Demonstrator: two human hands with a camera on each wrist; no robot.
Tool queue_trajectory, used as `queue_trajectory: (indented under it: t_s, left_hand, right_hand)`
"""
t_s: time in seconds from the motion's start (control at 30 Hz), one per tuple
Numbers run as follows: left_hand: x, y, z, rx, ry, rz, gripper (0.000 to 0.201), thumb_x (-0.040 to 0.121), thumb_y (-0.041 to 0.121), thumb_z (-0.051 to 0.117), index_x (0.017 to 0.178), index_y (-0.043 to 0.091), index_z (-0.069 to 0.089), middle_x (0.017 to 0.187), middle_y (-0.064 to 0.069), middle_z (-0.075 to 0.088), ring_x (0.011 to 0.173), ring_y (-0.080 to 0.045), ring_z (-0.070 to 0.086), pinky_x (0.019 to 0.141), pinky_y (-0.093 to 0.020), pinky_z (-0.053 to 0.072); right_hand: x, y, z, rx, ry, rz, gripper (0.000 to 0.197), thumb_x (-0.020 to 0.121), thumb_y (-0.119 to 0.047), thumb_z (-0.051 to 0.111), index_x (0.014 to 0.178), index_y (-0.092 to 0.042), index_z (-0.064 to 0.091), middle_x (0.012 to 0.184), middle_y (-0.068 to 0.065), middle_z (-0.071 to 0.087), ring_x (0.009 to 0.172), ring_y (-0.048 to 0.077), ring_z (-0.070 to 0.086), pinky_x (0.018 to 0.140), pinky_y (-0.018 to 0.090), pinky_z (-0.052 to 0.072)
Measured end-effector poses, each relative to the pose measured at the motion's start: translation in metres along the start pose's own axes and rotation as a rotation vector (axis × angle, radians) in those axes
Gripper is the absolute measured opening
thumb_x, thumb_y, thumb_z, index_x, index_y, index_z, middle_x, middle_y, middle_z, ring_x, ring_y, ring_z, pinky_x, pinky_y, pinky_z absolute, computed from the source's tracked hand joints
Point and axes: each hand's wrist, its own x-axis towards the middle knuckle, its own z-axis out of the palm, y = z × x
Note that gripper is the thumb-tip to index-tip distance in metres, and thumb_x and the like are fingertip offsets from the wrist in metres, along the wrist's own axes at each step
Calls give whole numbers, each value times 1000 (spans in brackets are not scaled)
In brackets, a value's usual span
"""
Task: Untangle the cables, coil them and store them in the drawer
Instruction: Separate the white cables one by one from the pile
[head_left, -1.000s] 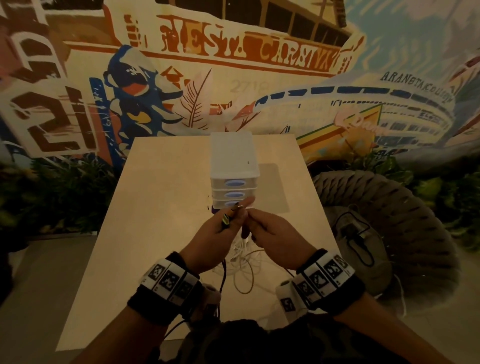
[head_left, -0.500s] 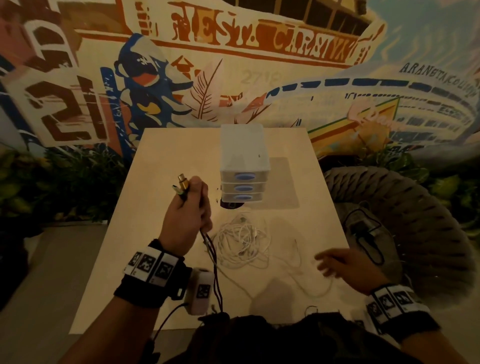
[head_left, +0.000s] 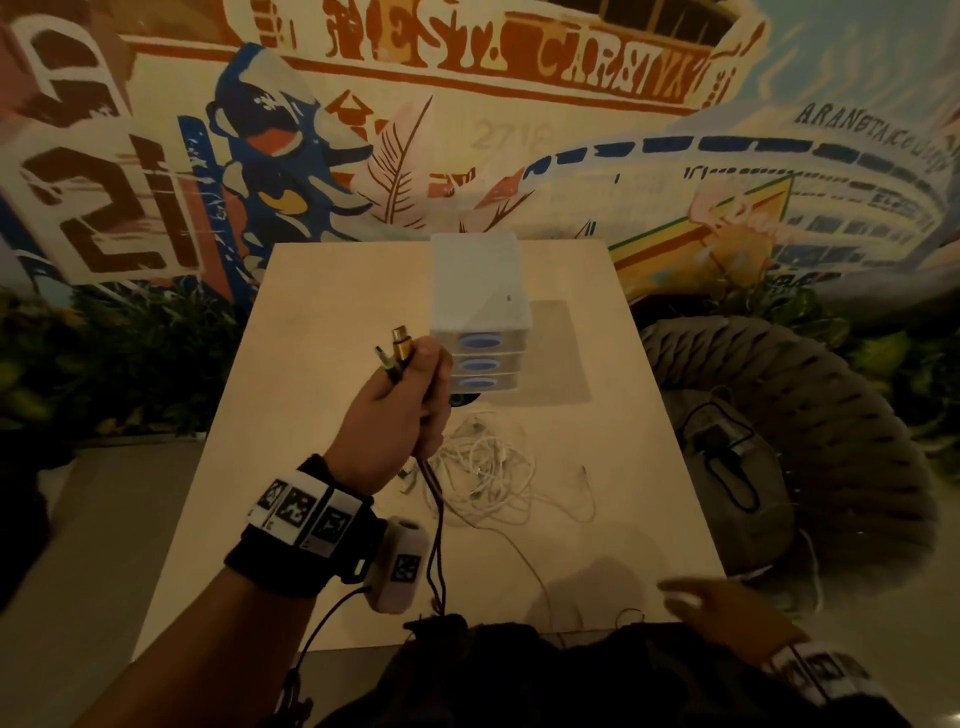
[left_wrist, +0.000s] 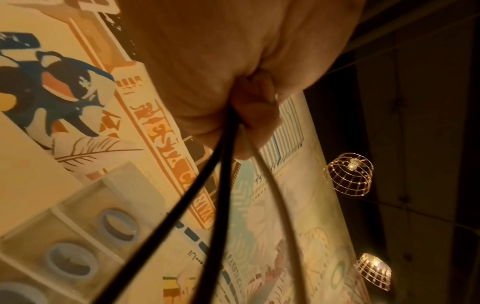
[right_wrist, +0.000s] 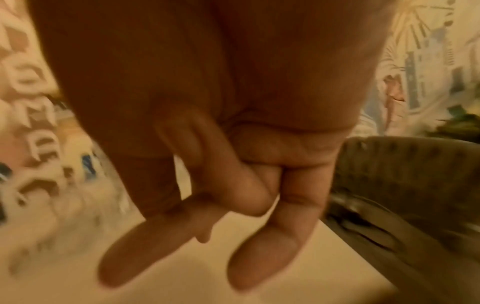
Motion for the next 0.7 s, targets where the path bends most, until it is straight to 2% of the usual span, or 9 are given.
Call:
queue_trajectory:
  t_s: [0.07, 0.17, 0.23, 0.3, 0.37, 0.43, 0.5, 0.6, 0.7]
  left_hand:
    - [0, 1, 11, -5, -55, 5, 34, 107, 36, 34, 84, 16, 49, 62, -2, 24, 46, -15, 14, 44, -23, 21]
    - [0, 1, 28, 43, -107, 68, 25, 107, 29, 41, 87, 18, 50, 60, 2, 26, 45, -13, 19, 45, -23, 25]
    - [0, 1, 37, 83, -134, 117, 13, 102, 23, 46, 98, 11, 47, 58, 4, 31, 45, -12, 24, 44, -23, 29]
    - [0, 1, 43, 130, -134, 148, 18, 98, 19, 49, 107, 4, 46, 56, 8, 38, 43, -11, 29, 45, -23, 32]
    - [0, 2, 42, 156, -118, 157, 23, 98, 19, 51, 111, 1, 53, 54, 6, 39, 43, -13, 30, 46, -25, 32]
    - [0, 4, 32, 141, -113, 138, 26, 104, 21, 47, 113, -1, 58, 54, 4, 35, 46, -16, 26, 49, -29, 30]
    - [0, 9, 16, 167, -74, 130, 32, 110, 23, 38, 112, 3, 63, 54, 3, 35, 48, -20, 31, 56, -35, 40]
    - [-3, 15, -6, 135, 20, 101, 36, 110, 26, 33, 107, 8, 64, 52, -6, 39, 50, -28, 49, 72, -47, 57]
    - [-5, 18, -20, 45, 114, 108, 34, 110, 29, 33, 104, 8, 59, 51, -7, 27, 39, -21, 32, 50, -35, 48]
  right_hand:
    - [-8, -64, -44, 29, 143, -102, 36, 91, -61, 53, 123, -47, 60, 80, -14, 73, 76, -4, 67, 71, 13, 49]
    - [-18, -148, -79, 265, 288, -418, 55, 75, -68, 67, 127, -51, 56, 109, -18, 69, 95, -1, 65, 86, 22, 53]
    - [-17, -199, -83, 296, 211, -614, 64, 77, -59, 75, 134, -50, 49, 124, -21, 64, 113, -2, 61, 97, 21, 48]
    - [-8, -243, -76, 315, 90, -677, 56, 83, -45, 77, 133, -43, 52, 128, -14, 64, 115, 1, 60, 102, 21, 46]
    - [8, -275, -59, 328, 15, -673, 32, 91, -24, 72, 122, -21, 64, 114, 9, 70, 98, 21, 65, 93, 32, 51]
    - [23, -285, -39, 447, -97, -650, 16, 95, -34, 65, 95, -20, 71, 84, 23, 64, 68, 36, 55, 70, 46, 49]
    - [30, -283, -31, 516, -112, -584, 41, 89, -60, 58, 71, -25, 66, 65, 15, 53, 55, 25, 45, 60, 40, 42]
    - [40, -257, -22, 535, -68, -512, 48, 92, -59, 55, 60, -23, 49, 56, -4, 43, 50, 14, 43, 60, 32, 44]
    - [50, -218, -14, 434, -72, -424, 49, 96, -53, 56, 60, -22, 42, 55, -1, 38, 50, 15, 43, 58, 28, 42]
